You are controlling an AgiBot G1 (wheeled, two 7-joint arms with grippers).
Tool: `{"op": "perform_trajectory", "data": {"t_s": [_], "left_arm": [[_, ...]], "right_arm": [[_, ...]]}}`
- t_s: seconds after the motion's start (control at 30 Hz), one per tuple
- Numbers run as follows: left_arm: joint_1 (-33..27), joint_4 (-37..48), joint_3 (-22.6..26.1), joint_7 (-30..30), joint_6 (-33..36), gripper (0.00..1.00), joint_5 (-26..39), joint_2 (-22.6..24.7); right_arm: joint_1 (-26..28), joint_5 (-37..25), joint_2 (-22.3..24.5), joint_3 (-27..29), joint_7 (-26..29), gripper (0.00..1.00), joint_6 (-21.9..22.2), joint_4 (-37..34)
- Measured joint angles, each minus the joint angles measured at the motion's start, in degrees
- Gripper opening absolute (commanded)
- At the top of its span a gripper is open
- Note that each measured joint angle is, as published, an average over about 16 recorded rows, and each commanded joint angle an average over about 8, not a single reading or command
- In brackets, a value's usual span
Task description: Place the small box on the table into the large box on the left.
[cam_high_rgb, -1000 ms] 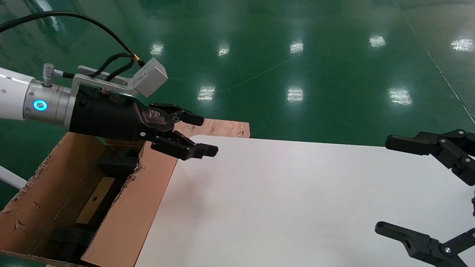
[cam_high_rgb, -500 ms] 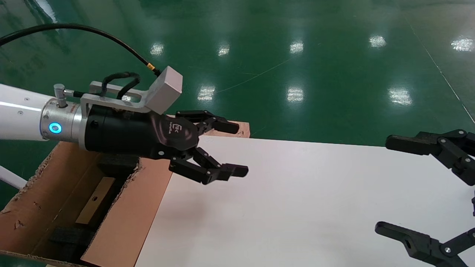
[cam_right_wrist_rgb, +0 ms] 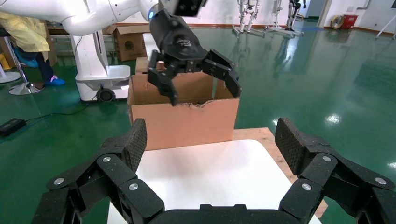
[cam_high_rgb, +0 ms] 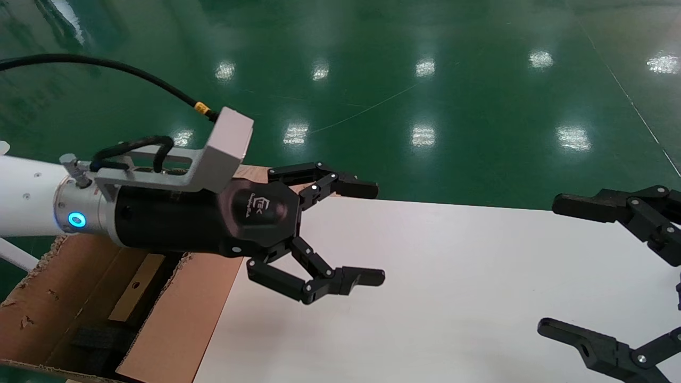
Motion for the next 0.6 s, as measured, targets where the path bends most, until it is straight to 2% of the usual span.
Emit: {"op": "perform_trajectory", "data": {"t_s": [0.33, 0.6], "left_arm": [[7.92, -3.52, -7.74, 4.99, 0.48, 1.00, -4.32, 1.00], [10.27, -4.56, -10.04, 6.35, 0.62, 1.00, -5.68, 1.31]], "right_arm": [[0.00, 0.02, 0.01, -0.02, -0.01, 1.00, 0.01, -0.01], [-0.01, 0.03, 0.02, -0.02, -0.02, 1.00, 0.03, -0.02]]}}
